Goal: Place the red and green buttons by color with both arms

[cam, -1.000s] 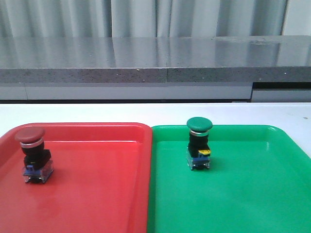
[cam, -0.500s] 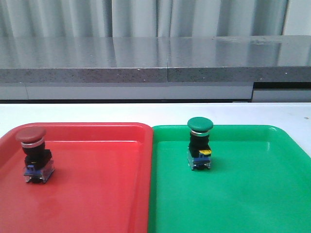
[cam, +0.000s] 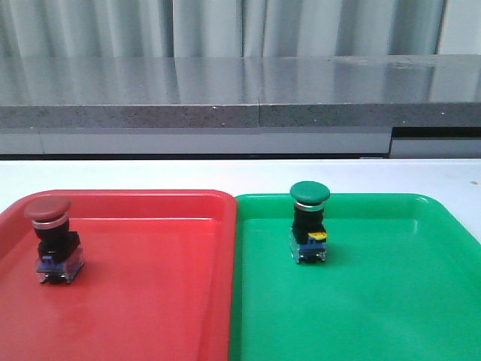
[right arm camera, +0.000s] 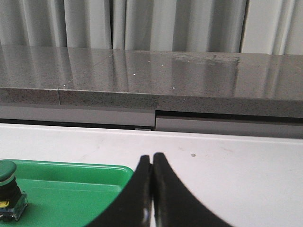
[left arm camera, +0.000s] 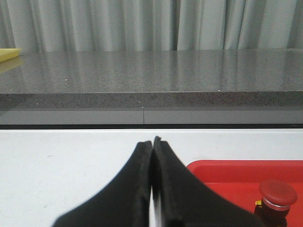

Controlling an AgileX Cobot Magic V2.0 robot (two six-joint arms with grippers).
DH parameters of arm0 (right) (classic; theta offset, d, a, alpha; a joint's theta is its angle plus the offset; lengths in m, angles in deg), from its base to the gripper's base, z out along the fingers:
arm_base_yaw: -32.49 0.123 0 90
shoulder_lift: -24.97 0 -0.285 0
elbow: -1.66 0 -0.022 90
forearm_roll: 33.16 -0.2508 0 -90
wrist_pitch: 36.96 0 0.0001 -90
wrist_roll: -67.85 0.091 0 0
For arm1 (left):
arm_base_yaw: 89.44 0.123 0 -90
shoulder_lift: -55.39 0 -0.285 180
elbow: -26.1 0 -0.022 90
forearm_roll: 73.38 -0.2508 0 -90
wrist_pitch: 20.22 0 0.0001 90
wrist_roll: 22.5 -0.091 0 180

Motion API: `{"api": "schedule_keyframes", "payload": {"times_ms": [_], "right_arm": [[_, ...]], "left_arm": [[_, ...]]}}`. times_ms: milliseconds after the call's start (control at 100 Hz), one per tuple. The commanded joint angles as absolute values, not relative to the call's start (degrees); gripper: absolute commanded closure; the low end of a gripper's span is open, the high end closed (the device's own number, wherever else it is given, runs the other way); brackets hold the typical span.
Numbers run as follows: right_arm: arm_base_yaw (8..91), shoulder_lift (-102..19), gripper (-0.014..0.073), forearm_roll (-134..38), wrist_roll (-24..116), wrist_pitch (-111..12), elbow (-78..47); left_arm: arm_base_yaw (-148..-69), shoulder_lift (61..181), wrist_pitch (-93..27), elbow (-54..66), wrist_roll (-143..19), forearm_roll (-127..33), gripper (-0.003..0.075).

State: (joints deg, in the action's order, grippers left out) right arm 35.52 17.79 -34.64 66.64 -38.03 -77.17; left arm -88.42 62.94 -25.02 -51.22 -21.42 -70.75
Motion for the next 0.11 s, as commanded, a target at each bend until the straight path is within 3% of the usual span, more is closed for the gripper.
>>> {"api": "schedule_keyframes", "payload": {"times_ms": [0,100], "right_arm": [[35.1,18.7,0.0657,-34.7,66.7,-33.9,-76.0],[35.1,18.7,0.0657,-34.7,66.7,-33.9,-76.0]], "left_arm": [[-88.4,61.1,-20.2,-51.9,-21.5,-70.1,0.0741],[-88.4,61.1,-20.2,-51.9,-21.5,-70.1,0.0741]]}}
